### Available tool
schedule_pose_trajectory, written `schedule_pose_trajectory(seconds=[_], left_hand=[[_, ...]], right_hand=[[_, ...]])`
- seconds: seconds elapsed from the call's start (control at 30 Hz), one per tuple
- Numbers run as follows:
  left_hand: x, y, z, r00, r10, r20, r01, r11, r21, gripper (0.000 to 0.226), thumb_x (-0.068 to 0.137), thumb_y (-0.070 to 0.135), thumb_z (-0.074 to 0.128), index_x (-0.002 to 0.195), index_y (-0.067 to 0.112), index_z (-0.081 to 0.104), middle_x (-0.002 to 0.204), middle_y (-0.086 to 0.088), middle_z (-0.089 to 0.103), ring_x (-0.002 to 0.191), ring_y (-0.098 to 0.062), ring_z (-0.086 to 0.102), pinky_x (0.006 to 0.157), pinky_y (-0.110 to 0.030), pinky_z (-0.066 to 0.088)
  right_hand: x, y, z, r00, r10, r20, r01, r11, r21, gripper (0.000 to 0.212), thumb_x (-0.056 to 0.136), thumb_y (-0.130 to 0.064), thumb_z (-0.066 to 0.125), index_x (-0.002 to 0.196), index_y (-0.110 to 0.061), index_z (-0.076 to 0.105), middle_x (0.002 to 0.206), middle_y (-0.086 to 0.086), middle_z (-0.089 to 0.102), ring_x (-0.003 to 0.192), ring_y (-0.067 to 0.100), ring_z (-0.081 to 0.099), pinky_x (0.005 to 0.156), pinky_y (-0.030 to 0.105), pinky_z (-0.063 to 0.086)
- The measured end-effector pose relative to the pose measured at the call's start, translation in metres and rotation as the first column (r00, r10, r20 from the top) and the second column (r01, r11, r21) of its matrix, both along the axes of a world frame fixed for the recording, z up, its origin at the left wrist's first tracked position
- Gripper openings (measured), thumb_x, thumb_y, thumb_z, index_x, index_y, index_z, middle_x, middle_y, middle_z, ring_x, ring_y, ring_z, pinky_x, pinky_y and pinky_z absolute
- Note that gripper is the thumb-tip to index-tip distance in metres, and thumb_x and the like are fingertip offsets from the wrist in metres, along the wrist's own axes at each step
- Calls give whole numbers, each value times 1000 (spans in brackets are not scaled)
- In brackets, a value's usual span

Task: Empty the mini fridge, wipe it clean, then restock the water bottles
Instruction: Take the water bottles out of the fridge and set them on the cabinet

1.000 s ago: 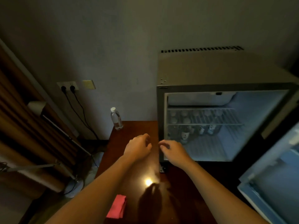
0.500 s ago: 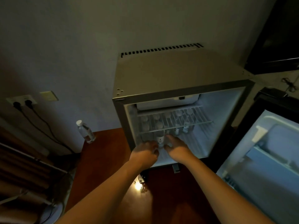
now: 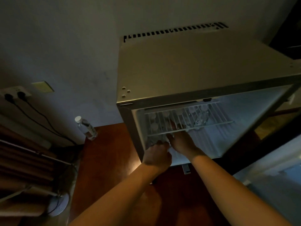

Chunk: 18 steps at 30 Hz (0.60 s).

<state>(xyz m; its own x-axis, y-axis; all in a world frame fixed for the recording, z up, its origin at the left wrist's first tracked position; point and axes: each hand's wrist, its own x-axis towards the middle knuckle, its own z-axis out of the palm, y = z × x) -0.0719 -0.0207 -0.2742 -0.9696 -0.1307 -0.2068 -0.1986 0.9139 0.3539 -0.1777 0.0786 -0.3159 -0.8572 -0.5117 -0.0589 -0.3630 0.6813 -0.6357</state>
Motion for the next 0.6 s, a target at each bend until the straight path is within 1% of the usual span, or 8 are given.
schedule_pose_trajectory(seconds=[0.13, 0.23, 0.3, 0.4, 0.5, 0.6], left_hand=[[-1, -2, -4, 1000, 11, 10, -11, 998, 55, 37, 101, 26, 48, 138, 22, 51, 134, -6, 55, 116, -25, 59, 98, -35, 50], [-1, -4, -5, 1000, 16, 3, -16, 998, 61, 37, 101, 26, 49, 138, 22, 52, 132, -6, 57, 115, -24, 60, 97, -32, 50], [2, -5, -4, 1000, 26, 6, -26, 997, 72, 36, 101, 27, 49, 137, 22, 53, 132, -6, 57, 115, -24, 60, 96, -31, 48], [7, -9, -1, 999, 23, 28, -26, 995, 96, 37, 101, 27, 49, 138, 22, 50, 133, -7, 57, 117, -27, 59, 95, -32, 47], [14, -13, 2, 999, 15, 42, -19, 995, 94, 42, 100, 27, 48, 141, 23, 44, 133, -10, 56, 115, -30, 60, 96, -35, 50], [23, -14, 5, 998, 21, 54, -24, 997, 67, 48, 98, 27, 48, 145, 24, 38, 135, -11, 56, 116, -32, 61, 95, -37, 52]], right_hand=[[-2, -3, -5, 997, -78, 16, 78, 996, -44, 56, 100, -27, 51, 152, -28, 28, 150, 10, 41, 128, 32, 49, 96, 39, 46], [1, 1, -6, 988, -141, 66, 147, 984, -100, 49, 99, -27, 54, 146, -22, 40, 139, 9, 53, 122, 30, 54, 92, 34, 46], [4, 7, -6, 981, -153, 115, 168, 977, -133, 48, 98, -24, 57, 143, -22, 43, 134, 7, 58, 121, 28, 57, 89, 29, 45], [12, 19, -4, 969, -173, 174, 204, 963, -178, 46, 96, -20, 60, 140, -21, 47, 133, 6, 59, 121, 26, 56, 90, 26, 41], [25, 29, -4, 966, -202, 160, 231, 956, -183, 35, 95, -21, 61, 130, -20, 53, 128, 5, 61, 117, 27, 58, 88, 27, 41], [40, 35, -2, 967, -213, 142, 235, 958, -166, 33, 94, -20, 62, 126, -24, 54, 123, 1, 62, 112, 24, 59, 82, 24, 39]])
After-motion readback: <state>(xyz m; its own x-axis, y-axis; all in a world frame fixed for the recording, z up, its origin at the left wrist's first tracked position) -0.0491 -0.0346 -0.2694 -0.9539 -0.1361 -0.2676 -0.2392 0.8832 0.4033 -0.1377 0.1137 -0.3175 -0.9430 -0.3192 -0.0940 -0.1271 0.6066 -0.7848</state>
